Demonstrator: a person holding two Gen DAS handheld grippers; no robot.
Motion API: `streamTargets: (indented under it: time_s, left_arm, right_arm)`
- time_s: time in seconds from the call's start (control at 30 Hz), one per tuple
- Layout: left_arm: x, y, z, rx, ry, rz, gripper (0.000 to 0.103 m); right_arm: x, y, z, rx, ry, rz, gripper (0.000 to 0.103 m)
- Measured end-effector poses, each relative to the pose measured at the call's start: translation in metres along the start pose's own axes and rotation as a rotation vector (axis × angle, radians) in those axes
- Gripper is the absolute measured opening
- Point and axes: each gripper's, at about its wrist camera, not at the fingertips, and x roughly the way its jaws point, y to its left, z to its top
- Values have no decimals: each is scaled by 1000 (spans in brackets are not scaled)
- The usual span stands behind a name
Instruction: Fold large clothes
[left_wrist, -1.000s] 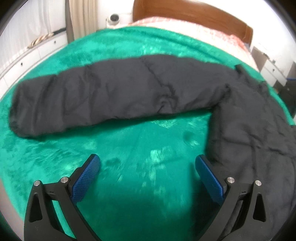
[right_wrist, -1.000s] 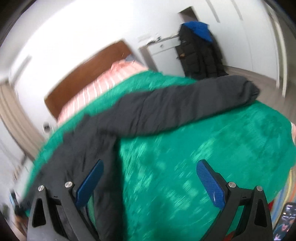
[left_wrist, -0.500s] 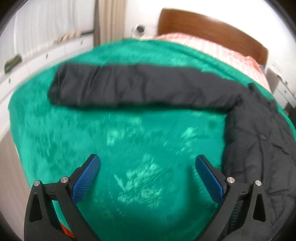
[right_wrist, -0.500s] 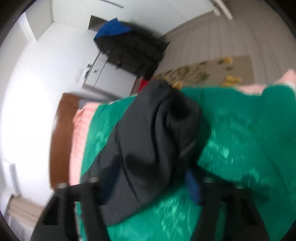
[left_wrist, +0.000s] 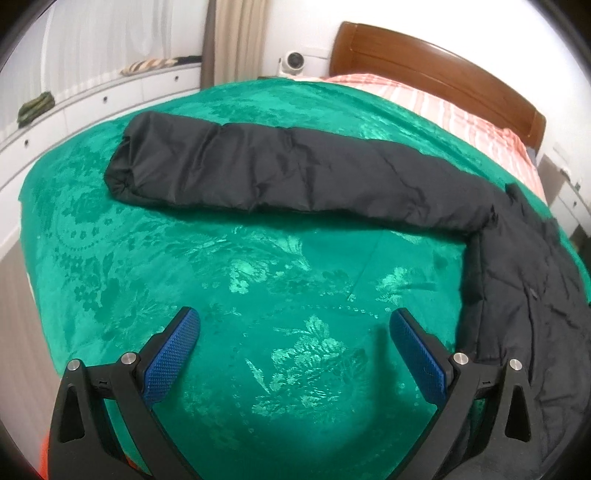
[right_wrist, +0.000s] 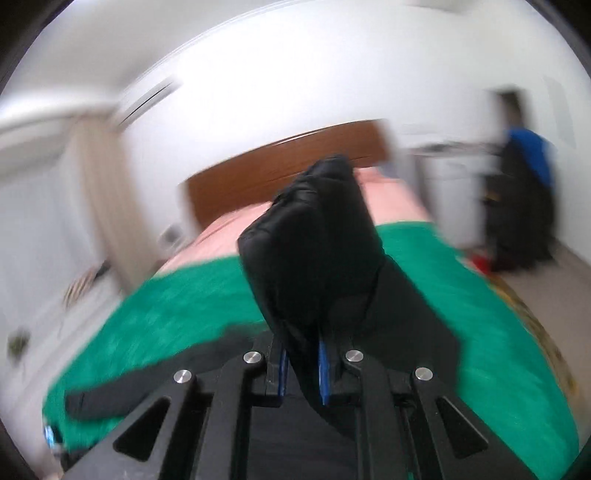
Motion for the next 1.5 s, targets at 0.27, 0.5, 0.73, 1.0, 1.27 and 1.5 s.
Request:
streamTargets:
  time_s: [0.27,0.5,0.73,1.0,1.27,1.5]
  left_arm:
    - [2,8,-3,-18,17,11,103]
    - [1,6,-4,-16,17,15,103]
    - [0,-4,-8,20,18,29,103]
    - [7,-19,-16,93,3,120,103]
    - [10,-22,-18,104,-10,140,103]
    - [9,-26,-22,105,-15,144,103]
  right_arm:
    - [147,196,-126,60,334,287,86]
    - [91,219,-202,-14,351,368,87]
    - [-13,132,-214,-165,152,88,92]
    - [-59,50,-248,-273,25,-293,99]
    - [-44,8,-235,-161,34,-330,99]
    - [-52,16,-251,-211,51,-305,99]
